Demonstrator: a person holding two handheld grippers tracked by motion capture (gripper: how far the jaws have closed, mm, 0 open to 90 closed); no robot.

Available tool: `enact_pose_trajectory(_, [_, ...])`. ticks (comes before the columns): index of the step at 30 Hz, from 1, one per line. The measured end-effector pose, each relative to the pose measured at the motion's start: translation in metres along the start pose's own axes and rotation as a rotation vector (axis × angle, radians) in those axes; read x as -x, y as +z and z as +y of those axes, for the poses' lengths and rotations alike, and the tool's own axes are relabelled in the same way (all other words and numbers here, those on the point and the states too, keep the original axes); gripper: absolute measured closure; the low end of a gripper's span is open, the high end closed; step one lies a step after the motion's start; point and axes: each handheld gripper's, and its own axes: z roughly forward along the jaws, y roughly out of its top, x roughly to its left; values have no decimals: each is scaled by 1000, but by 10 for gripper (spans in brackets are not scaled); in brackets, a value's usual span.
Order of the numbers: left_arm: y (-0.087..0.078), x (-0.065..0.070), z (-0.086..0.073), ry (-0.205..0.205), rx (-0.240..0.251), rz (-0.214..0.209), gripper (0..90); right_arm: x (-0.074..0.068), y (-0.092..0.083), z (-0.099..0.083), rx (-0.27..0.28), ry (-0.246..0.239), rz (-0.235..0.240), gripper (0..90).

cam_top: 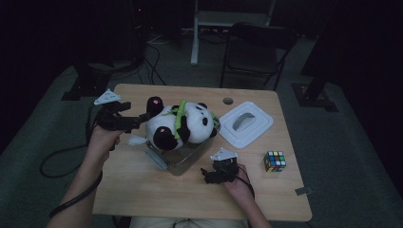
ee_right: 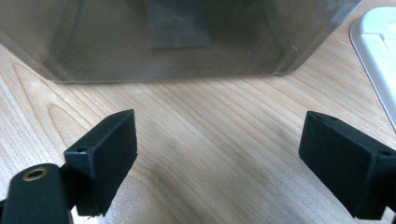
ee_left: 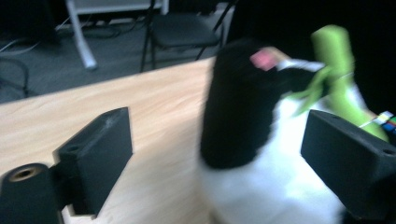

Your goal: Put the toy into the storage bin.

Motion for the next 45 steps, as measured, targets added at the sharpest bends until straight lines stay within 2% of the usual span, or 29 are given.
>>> enact_pose_trajectory(2, [3,-10,-6,-20,-7,25,77,0,0,0,1,2,0,114])
enact_pose_trajectory(4, [7,-19,-12,-48,-21,47,12,0,-2,1,3,0,0,114])
enact_pose_trajectory(7, [16,-32,-23,-59,-50,89,13,1,-2,2,7,5,0,114])
enact_pose_trajectory(11, [31,-47,-38,-86,-80,121,13,1,-3,2,8,5,2,114])
enact_pose_trajectory(14, [44,-53,-50,-100,-121,130,13,1,-3,2,7,2,0,114])
enact_pose_trajectory(15, [48,-54,-53,-92,-137,134,13,1,-3,2,6,2,1,114])
enact_pose_trajectory(17, [57,-55,-60,-93,-163,125,13,1,-3,3,12,4,4,114])
enact_pose_trajectory(21, [71,-51,-68,-78,-193,112,13,1,-3,5,17,5,6,114])
enact_pose_trajectory(26, [79,-43,-71,-53,-215,72,12,1,-4,7,25,11,10,114])
enact_pose_trajectory(27, [81,-39,-72,-36,-220,59,12,1,-5,7,27,4,9,114])
enact_pose_trajectory(32, [77,-35,-71,-27,-209,53,12,0,-6,9,38,5,11,114])
enact_pose_trajectory(35, [75,-32,-72,-3,-206,68,13,0,-8,10,46,9,11,114])
enact_pose_trajectory(37, [74,-29,-73,-7,-210,49,13,1,-8,10,50,16,15,114])
enact_pose_trajectory(44, [70,-17,-81,16,-215,28,13,2,-9,9,52,23,8,114])
enact_pose_trajectory(45, [68,-11,-83,30,-218,19,12,3,-10,9,54,24,5,114])
